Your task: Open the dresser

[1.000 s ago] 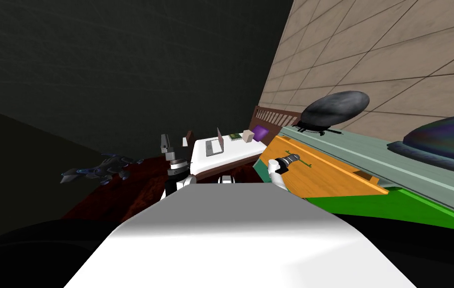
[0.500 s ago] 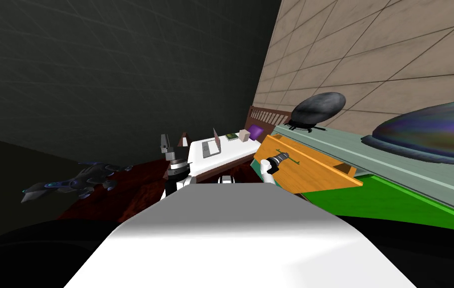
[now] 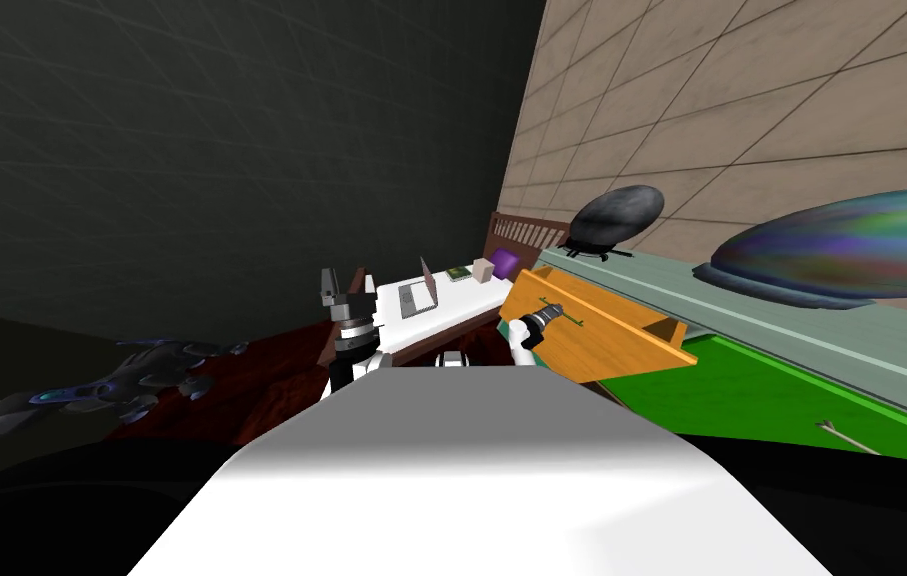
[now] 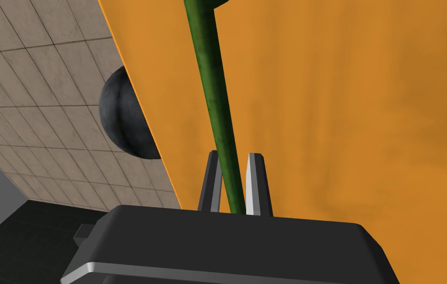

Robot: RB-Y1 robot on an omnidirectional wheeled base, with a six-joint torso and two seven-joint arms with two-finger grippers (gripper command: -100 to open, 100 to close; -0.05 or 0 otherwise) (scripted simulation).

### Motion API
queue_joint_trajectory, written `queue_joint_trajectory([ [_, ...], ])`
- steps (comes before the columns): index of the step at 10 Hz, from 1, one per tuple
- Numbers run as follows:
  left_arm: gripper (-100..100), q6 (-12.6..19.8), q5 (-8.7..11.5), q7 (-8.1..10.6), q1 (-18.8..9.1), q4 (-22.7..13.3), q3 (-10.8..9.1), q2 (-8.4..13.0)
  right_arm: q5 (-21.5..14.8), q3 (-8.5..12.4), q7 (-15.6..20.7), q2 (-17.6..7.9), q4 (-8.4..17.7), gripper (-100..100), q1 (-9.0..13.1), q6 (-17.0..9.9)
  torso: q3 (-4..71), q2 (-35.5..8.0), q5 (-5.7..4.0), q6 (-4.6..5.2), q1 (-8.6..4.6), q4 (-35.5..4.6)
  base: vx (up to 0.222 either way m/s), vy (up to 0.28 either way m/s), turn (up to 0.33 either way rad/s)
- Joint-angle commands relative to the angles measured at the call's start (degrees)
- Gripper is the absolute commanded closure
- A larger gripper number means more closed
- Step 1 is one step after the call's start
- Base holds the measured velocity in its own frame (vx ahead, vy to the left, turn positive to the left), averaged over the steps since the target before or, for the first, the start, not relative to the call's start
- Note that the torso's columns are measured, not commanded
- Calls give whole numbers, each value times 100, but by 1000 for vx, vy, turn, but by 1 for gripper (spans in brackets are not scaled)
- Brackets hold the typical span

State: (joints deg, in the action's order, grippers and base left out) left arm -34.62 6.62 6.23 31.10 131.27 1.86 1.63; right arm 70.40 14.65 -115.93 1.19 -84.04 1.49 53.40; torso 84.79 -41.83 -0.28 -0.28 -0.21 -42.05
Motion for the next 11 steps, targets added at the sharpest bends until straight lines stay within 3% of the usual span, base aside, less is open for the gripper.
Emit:
queue_joint_trajectory([
  [1, 0, 0, 0, 0, 0, 0, 0, 0, 112, 73, 375, 44, -78, -100, 283, -138, -5, -13, 10, 10, 3, -7, -41, 8, -56],
  [8, 0, 0, 0, 0, -1, 0, 0, 0, 374, 244, 1250, 147, -259, -100, 945, -460, -21, -44, 28, 28, 21, -23, -36, 3, -53],
  [9, 0, 0, 0, 0, -1, 0, 0, 0, 320, 202, 1140, 152, -230, -100, 884, -395, -21, -44, 28, 28, 22, -23, -13, 4, -8],
  [10, 0, 0, 0, 0, -1, 0, 0, 0, 322, 203, 1169, 155, -233, 0, 894, -402, -20, -41, 28, 28, 21, -22, 0, 0, 0],
  [11, 0, 0, 0, 0, -1, 0, 0, 0, 322, 203, 1166, 154, -233, 0, 893, -401, -19, -40, 28, 28, 20, -22, 0, 0, 0],
])
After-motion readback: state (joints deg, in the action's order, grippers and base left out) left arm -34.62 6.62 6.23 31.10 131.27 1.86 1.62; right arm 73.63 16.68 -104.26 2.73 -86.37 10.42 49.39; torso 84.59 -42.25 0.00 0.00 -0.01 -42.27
